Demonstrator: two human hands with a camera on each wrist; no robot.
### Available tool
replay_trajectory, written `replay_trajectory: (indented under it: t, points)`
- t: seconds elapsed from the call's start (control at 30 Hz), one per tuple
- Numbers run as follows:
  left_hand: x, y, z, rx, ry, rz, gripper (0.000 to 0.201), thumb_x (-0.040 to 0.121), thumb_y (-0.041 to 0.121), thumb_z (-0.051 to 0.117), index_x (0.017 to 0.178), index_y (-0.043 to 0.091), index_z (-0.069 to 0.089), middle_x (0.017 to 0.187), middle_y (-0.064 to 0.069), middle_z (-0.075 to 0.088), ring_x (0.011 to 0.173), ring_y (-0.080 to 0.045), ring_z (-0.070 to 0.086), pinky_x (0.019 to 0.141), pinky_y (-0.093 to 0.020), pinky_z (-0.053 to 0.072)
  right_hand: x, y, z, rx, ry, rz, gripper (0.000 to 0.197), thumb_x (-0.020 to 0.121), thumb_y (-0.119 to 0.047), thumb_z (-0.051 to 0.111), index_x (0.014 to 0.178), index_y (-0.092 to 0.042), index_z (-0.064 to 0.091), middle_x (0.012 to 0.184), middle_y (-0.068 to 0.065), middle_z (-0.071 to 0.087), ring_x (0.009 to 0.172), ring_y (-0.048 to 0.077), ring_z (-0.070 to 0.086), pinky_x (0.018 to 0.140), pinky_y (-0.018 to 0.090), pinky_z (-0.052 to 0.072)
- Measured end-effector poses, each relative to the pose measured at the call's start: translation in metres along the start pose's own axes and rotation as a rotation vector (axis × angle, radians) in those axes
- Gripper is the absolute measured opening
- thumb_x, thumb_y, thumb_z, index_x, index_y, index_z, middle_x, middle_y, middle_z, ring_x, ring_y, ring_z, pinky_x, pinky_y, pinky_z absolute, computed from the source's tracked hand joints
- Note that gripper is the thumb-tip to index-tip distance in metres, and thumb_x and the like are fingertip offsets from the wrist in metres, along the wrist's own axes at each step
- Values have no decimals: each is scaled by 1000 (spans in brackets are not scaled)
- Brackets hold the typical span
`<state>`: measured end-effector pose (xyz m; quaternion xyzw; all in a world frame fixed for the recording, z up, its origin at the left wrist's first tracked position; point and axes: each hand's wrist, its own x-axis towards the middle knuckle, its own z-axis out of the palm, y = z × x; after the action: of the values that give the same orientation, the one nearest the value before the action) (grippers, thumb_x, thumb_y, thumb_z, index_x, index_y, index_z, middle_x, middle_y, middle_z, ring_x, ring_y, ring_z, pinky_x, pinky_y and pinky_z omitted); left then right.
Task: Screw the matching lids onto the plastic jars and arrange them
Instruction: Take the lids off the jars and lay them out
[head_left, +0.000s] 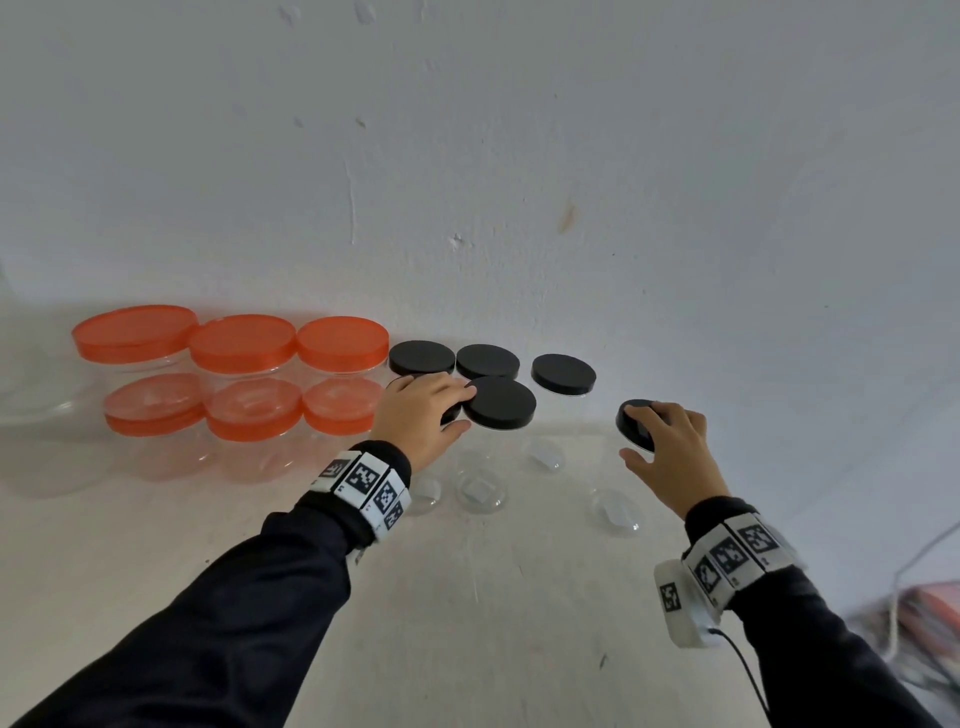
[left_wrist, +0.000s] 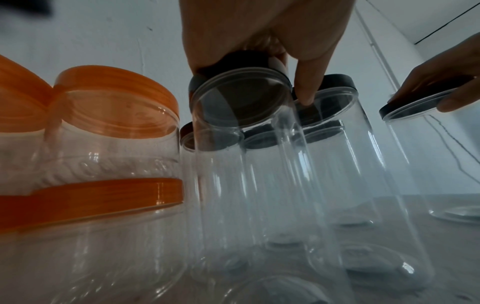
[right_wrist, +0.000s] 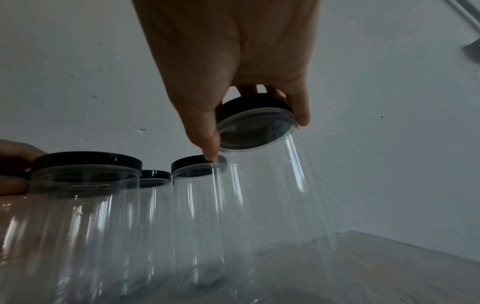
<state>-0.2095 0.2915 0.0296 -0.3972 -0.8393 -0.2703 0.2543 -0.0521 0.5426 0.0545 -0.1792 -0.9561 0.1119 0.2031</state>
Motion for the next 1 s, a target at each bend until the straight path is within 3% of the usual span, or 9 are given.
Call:
replay_trajectory:
  t: [0.1,0.3,0.5,0.6,0.77,0.9,1.0]
  points:
    - [-1,-1,1,7,7,4,40,79,22,70,118,16,63,118,0,63,116,-22,54,99,-41,33,-1,-1,-2,-70,-10,9,51,86,-25,63,134,-16,45,136,9,41,129,31,26,97,47,42]
    - [-1,0,2,10,44,25,37,77,22,72,112,15,66,112,0,66,109,-22,59,94,-41,37,4,-19,-7,-306,-19,36,52,88,-44,55,132,-19,44,139,7,39,128,31,33,106,48,26]
    - [-2,-3,4,39,71,26,35,77,26,67,111,18,67,112,2,66,108,-20,59,95,-44,38,24,-68,2,14,37,-65,56,89,-36,58,136,-10,38,141,10,35,129,29,32,100,40,38]
    - [-3,-2,3,57,63,20,37,79,32,57,113,20,65,115,4,65,110,-17,58,98,-43,35,43,-83,11,126,-30,-8,57,90,-33,57,137,-9,36,144,11,29,130,30,28,99,40,37]
    - [-3,-2,4,48,27,8,36,84,29,61,120,21,61,123,6,61,119,-14,52,105,-41,28,77,-87,21,146,-105,151,62,91,-35,55,141,-10,30,151,18,14,135,38,18,106,46,29]
    - [-4,-2,7,43,71,33,34,81,30,62,113,21,65,116,5,65,111,-15,58,99,-45,36,94,-82,27,182,-155,257,59,92,-33,54,141,-10,31,144,20,24,126,40,34,99,46,36]
    - [-4,-3,7,58,124,60,36,80,38,49,106,23,68,109,8,67,103,-12,62,92,-43,43,101,-78,33,242,-164,265,56,91,-31,55,137,-5,37,134,21,36,115,38,46,93,41,41]
